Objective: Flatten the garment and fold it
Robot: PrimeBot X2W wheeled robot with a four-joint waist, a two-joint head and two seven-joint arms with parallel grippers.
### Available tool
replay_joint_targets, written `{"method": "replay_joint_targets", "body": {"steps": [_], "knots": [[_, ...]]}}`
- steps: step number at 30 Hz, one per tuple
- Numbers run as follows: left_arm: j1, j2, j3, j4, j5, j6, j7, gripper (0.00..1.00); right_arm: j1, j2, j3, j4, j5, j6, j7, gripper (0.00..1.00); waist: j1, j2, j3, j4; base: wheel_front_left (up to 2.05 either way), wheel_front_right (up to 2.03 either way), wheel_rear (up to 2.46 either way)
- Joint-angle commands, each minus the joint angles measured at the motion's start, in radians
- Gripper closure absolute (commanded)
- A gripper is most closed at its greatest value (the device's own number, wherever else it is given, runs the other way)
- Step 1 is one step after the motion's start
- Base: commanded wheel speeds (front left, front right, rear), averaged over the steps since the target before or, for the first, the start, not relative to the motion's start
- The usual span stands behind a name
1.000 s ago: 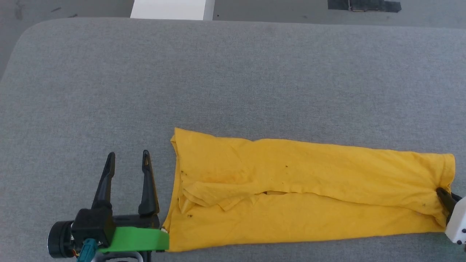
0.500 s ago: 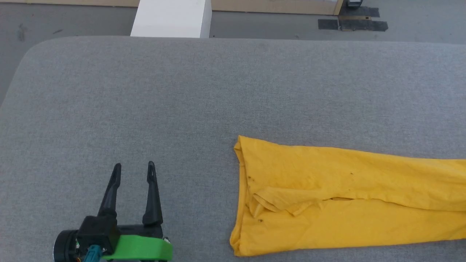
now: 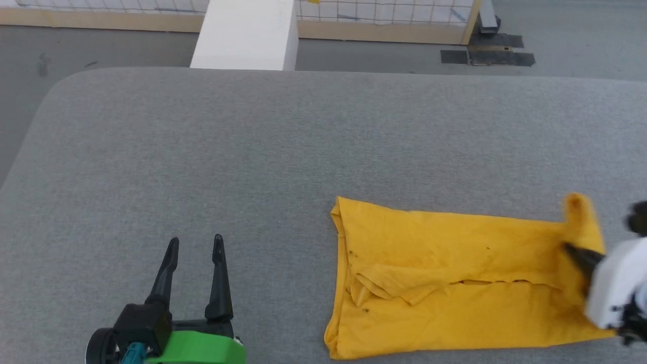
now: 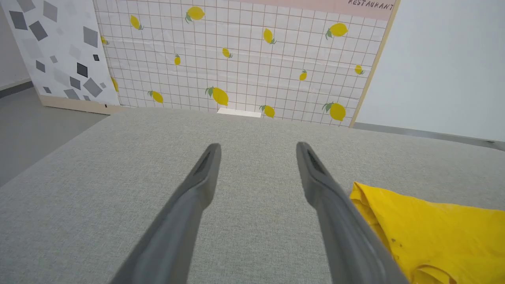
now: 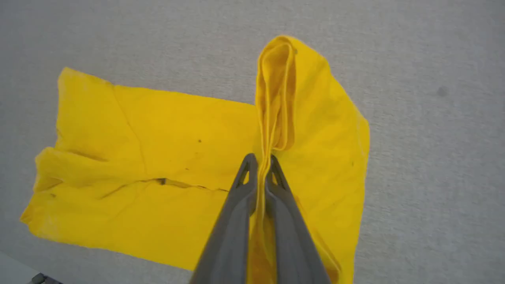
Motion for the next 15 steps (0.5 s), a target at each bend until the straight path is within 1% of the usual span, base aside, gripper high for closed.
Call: {"method": "replay_joint_targets", "body": {"steps": [1, 4, 7, 12, 15], "knots": [[0.016, -0.005, 0.007, 0.002, -0.001, -0.004, -0.007, 0.00, -0.021, 0.020, 0.027, -0.027, 0.012, -0.001, 0.012, 1.00, 0.0000, 0.0000, -0.001, 0.011, 0.00, 0.00, 0.00], [0.021, -0.012, 0.015, 0.001, -0.006, -0.006, -0.007, 0.00, -0.060, 0.051, 0.119, -0.073, 0.008, -0.001, 0.034, 1.00, 0.0000, 0.0000, 0.002, 0.027, 0.00, 0.00, 0.00], [0.024, -0.020, 0.024, 0.000, -0.008, -0.009, -0.007, 0.00, -0.118, 0.075, 0.200, -0.065, 0.008, -0.001, 0.036, 1.00, 0.0000, 0.0000, 0.005, 0.042, 0.00, 0.00, 0.00], [0.032, -0.030, 0.036, 0.001, -0.008, -0.015, -0.008, 0.00, -0.229, 0.127, 0.357, 0.027, -0.029, -0.001, 0.017, 1.00, 0.0000, 0.0000, 0.010, 0.062, 0.00, 0.00, 0.00], [0.034, -0.034, 0.043, 0.000, -0.005, -0.019, -0.008, 0.00, -0.292, 0.160, 0.440, 0.114, -0.065, -0.001, -0.004, 1.00, 0.0000, 0.0000, 0.015, 0.072, 0.00, 0.00, 0.00]]}}
